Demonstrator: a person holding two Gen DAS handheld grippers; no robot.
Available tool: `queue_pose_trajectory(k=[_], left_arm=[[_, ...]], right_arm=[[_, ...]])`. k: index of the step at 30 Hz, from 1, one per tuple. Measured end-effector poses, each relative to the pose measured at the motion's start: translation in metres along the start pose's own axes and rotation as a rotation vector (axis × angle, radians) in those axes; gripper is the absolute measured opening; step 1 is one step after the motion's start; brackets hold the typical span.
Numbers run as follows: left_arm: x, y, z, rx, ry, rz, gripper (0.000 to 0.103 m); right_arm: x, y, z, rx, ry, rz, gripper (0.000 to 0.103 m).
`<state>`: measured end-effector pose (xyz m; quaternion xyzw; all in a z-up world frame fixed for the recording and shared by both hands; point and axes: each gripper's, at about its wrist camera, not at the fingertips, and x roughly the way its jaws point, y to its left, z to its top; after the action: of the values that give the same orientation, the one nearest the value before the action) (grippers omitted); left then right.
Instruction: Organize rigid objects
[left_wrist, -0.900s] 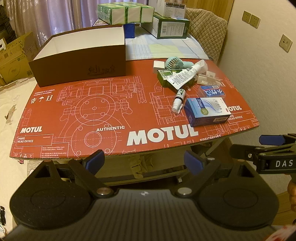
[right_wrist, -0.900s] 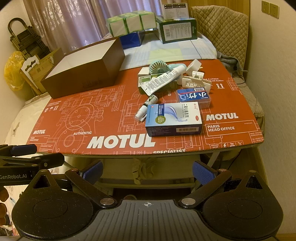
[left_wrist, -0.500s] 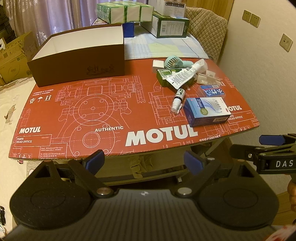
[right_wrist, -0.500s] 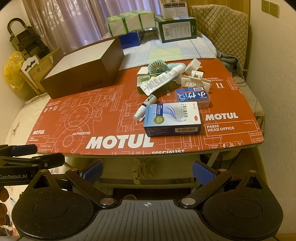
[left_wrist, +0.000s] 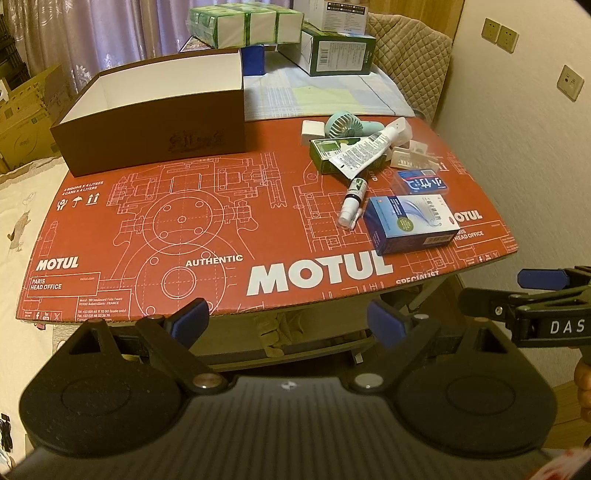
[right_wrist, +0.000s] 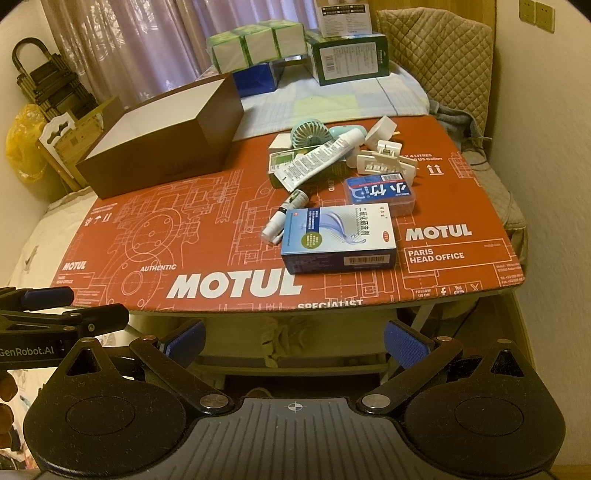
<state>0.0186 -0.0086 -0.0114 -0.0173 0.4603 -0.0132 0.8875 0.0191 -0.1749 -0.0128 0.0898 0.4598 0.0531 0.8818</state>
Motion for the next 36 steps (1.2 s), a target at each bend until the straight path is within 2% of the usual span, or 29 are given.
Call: queue_pose_trajectory(k=[23, 36], left_arm=[[0.004, -0.003, 0.000, 0.000, 0.009, -0.001, 0.091], [0.022, -0.005, 0.017, 0.025, 0.044, -0.011, 0.091]], right_arm=[[0.001, -0.001, 0.001, 0.000, 0.004, 0.002, 0.101], [0.012, -0.013, 0.011, 0.029, 0.020, 0.002, 0.101]])
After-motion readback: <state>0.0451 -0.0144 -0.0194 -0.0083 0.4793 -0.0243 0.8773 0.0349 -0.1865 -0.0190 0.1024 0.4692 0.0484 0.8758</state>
